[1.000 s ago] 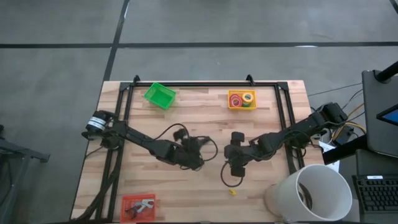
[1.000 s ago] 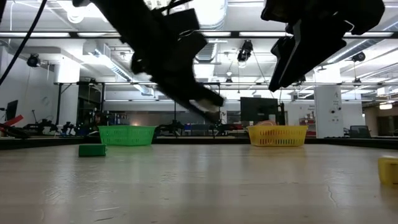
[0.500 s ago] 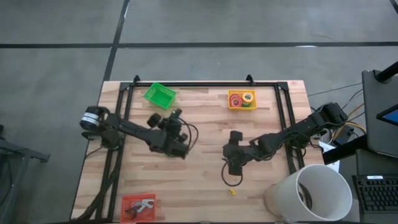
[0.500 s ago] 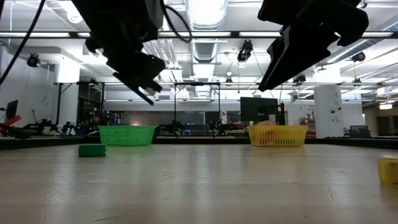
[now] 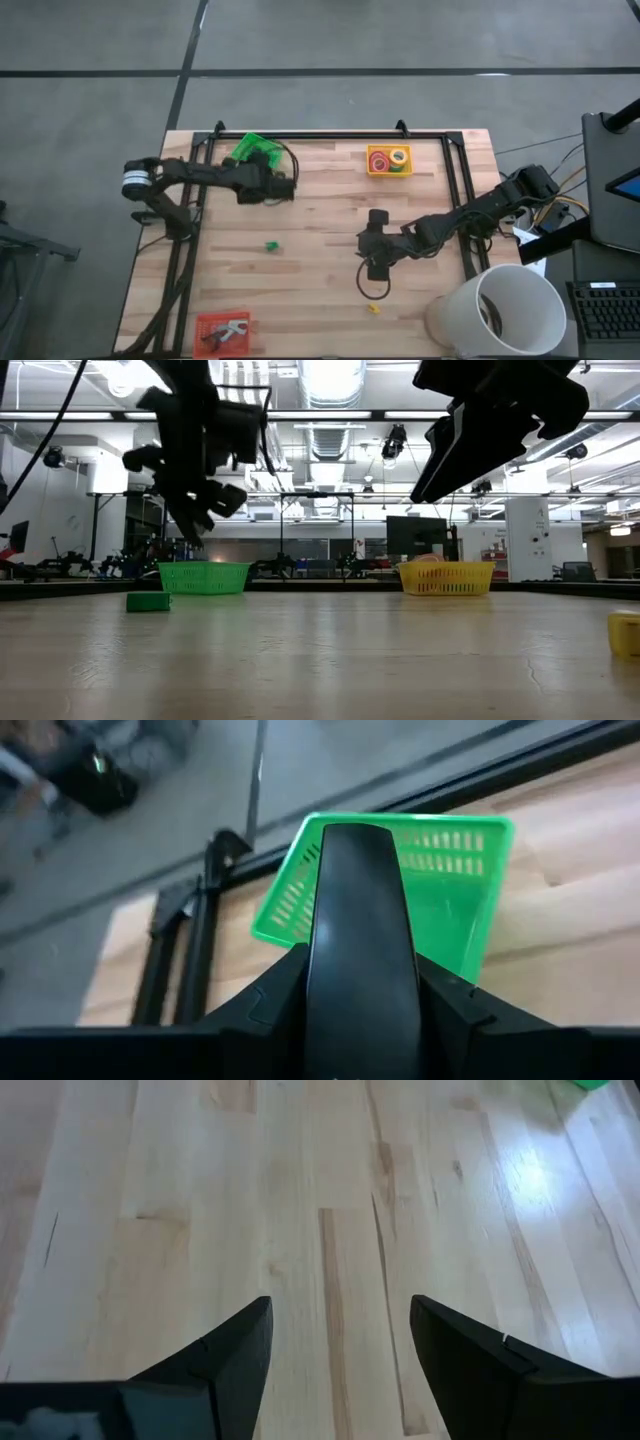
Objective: Pick and place Stapler, Stapler remover, tape
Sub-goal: Put the black stapler into the green bin
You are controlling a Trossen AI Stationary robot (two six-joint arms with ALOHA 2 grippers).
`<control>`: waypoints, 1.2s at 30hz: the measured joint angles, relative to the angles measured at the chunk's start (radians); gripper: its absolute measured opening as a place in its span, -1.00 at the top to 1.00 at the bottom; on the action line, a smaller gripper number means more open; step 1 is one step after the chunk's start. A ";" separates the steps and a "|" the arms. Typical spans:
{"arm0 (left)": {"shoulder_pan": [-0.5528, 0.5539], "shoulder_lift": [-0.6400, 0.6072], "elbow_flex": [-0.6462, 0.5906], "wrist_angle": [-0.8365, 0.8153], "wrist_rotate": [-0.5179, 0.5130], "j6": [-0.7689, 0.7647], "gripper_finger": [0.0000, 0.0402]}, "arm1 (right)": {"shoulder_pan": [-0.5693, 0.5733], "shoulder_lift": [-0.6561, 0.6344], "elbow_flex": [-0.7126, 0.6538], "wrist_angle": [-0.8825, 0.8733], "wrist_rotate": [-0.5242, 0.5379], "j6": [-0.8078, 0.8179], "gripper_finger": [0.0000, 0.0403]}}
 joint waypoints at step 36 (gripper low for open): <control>0.326 0.000 -0.162 0.635 0.135 -0.148 0.29 | 0.001 0.000 -0.001 0.004 0.000 0.005 -0.09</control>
